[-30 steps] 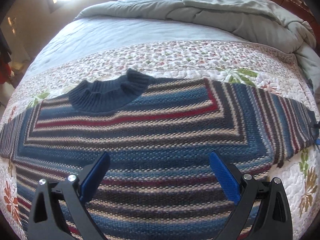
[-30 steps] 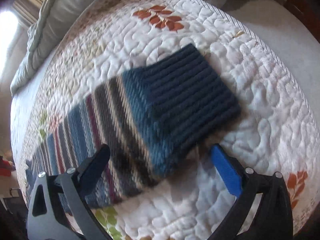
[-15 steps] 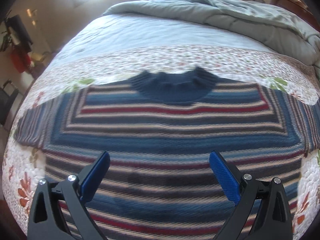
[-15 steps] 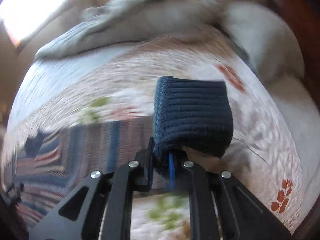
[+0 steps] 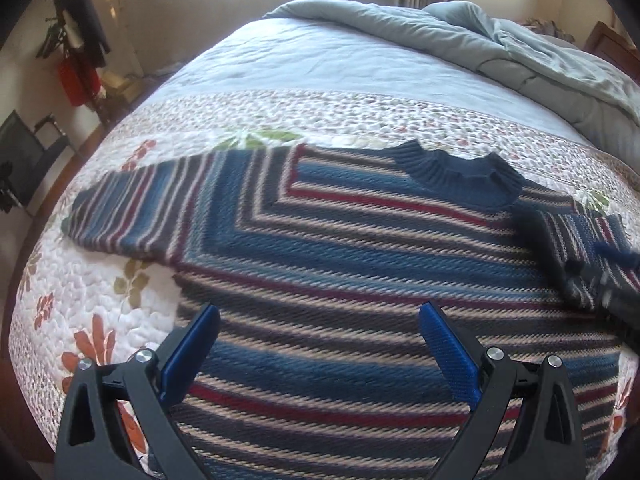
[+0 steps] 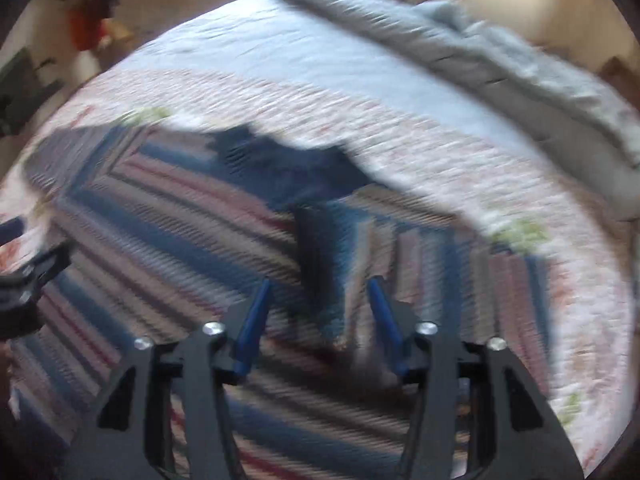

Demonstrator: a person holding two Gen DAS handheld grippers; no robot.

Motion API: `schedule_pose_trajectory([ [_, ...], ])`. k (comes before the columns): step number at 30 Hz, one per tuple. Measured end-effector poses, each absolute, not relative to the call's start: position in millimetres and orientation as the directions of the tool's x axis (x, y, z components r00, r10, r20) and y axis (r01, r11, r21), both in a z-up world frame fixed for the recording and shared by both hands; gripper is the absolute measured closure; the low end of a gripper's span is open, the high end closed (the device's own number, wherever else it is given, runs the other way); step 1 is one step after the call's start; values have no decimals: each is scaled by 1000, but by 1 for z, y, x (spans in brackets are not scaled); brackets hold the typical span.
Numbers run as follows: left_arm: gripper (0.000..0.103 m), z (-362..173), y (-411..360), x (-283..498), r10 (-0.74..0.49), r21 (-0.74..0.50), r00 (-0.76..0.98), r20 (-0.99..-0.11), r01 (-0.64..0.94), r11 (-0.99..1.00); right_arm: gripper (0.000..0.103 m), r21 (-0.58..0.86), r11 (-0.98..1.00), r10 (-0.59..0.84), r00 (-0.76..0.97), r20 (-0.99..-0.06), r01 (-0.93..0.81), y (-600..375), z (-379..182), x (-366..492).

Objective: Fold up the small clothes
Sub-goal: 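Grasp a sleeve cuff with the right tool, fold it across the body, release, then grasp the other sleeve cuff with the left tool and fold it across the body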

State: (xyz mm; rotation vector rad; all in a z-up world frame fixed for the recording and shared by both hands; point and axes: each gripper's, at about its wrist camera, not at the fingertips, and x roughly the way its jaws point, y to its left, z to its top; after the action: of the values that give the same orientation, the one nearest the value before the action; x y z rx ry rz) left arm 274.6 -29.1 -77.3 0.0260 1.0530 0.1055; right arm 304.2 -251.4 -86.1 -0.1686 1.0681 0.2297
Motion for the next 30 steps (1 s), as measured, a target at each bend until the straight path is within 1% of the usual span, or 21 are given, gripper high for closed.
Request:
schedule_pose_trajectory([
  [1,4,-78,-27,275,97,69,489,-867,-76,995,52,29,959,155,439,-885,-281,-249,-86,298],
  [2,4,-79,-25,274,94,65,487,-868,-76,995,48,105,957,214,413,-885,-271,-257,-87,292],
  [4,4,-81,-28,275,64,38,483,-873,-63,997,47,209,952,285,393,-874,-225,-275,-87,284],
  [6,4,-83,-39,277,-2,-21,467,-884,-34,999,47,262,952,303,389,-870,-157,-305,-86,272],
  [8,4,-86,-54,280,-83,-93,441,-894,-1,996,47,246,961,276,396,-876,-125,-328,-86,257],
  [11,4,-93,-90,295,-243,-238,363,-899,60,969,47,218,970,241,404,-882,-105,-347,-90,238],
  [14,4,-106,-127,315,-349,-340,267,-898,84,937,47,230,969,249,390,-887,-93,-364,-98,221],
  [16,7,-114,-142,322,-393,-384,220,-893,88,919,47,234,967,257,395,-882,-105,-370,-99,207],
  [20,19,-135,-158,336,-491,-491,130,-861,36,870,47,210,967,254,432,-866,-148,-367,-101,191],
  [23,20,-148,-162,346,-511,-516,119,-851,-11,857,47,200,965,257,446,-857,-172,-364,-105,180],
  [24,22,-151,-162,348,-521,-527,122,-845,-26,849,47,197,964,257,446,-857,-178,-363,-106,179],
  [25,26,-151,-161,350,-532,-540,129,-837,-39,841,47,192,964,255,446,-858,-182,-364,-107,177],
  [27,50,-150,-163,353,-529,-540,147,-836,-52,840,47,161,969,231,453,-861,-187,-364,-109,173],
  [28,57,-151,-164,355,-523,-536,151,-839,-59,842,46,147,971,219,456,-863,-187,-364,-111,171],
  [29,73,-151,-164,357,-517,-531,155,-842,-67,845,45,142,973,212,455,-865,-183,-366,-113,170],
  [30,81,-153,-162,358,-515,-531,161,-842,-77,844,45,147,973,212,452,-866,-176,-368,-113,169],
])
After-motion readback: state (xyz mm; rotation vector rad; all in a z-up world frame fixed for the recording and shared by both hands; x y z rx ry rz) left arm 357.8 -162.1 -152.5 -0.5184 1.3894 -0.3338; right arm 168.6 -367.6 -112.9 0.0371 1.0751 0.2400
